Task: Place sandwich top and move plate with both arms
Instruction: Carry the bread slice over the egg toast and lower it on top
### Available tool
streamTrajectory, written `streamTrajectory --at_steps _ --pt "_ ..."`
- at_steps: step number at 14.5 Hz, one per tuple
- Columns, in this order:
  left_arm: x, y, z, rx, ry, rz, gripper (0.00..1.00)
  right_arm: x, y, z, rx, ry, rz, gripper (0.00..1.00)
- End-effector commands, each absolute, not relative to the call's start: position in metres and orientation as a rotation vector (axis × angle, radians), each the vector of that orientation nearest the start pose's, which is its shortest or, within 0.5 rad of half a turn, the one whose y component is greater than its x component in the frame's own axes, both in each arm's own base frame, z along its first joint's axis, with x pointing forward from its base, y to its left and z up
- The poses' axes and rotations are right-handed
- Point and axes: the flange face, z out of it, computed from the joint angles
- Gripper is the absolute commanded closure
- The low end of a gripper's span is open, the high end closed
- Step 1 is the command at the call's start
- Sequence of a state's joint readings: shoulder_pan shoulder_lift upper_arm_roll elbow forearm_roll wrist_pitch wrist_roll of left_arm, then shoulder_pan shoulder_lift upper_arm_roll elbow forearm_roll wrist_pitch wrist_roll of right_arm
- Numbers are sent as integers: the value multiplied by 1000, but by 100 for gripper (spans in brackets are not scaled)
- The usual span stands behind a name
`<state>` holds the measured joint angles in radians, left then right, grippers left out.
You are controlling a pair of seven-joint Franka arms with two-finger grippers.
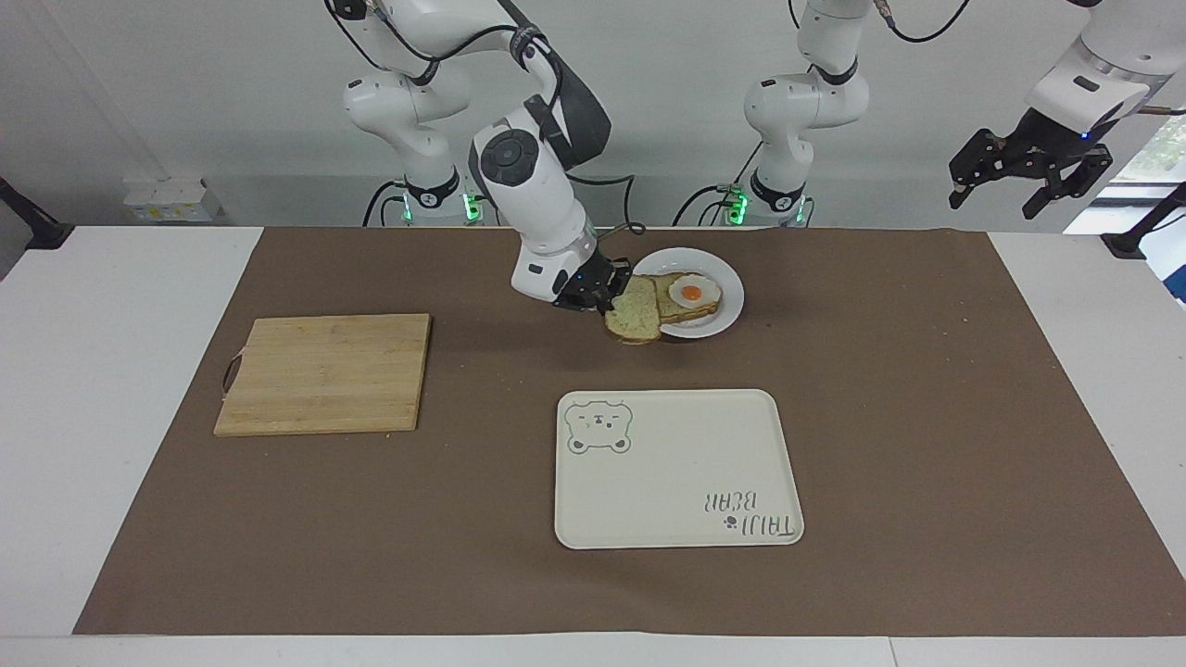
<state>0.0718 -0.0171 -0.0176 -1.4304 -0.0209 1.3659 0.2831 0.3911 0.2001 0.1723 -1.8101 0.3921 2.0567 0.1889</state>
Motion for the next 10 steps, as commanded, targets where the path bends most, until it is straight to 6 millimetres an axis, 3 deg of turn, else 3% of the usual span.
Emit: streamTrajectory --at_steps 1,6,10 --pt "521 28 687 -3141 375 75 0 499 363 434 -2730 -237 186 100" --pt "521 28 687 -3141 375 75 0 469 410 396 -2730 -298 165 100" --pt "521 28 687 -3141 377 75 0 460 431 369 -2730 -337 174 100"
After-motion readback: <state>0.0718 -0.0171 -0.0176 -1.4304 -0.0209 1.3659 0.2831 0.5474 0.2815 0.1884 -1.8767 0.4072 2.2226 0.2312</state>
